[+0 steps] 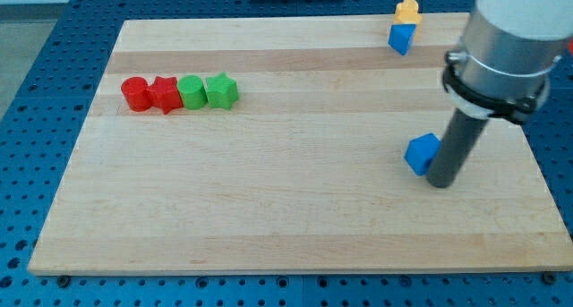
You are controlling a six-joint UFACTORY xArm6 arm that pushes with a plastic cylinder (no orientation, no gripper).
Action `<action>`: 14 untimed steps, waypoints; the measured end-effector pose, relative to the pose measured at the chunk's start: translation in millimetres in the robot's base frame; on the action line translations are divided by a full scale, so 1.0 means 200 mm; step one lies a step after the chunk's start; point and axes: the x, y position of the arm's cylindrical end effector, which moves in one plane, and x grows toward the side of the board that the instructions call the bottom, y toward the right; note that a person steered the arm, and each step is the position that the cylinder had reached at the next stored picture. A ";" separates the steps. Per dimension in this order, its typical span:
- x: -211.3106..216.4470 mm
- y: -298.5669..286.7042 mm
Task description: Push the blue cube close to the blue triangle
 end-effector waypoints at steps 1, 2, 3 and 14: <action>-0.10 -0.14; -0.29 -0.07; -0.44 0.09; -0.91 0.16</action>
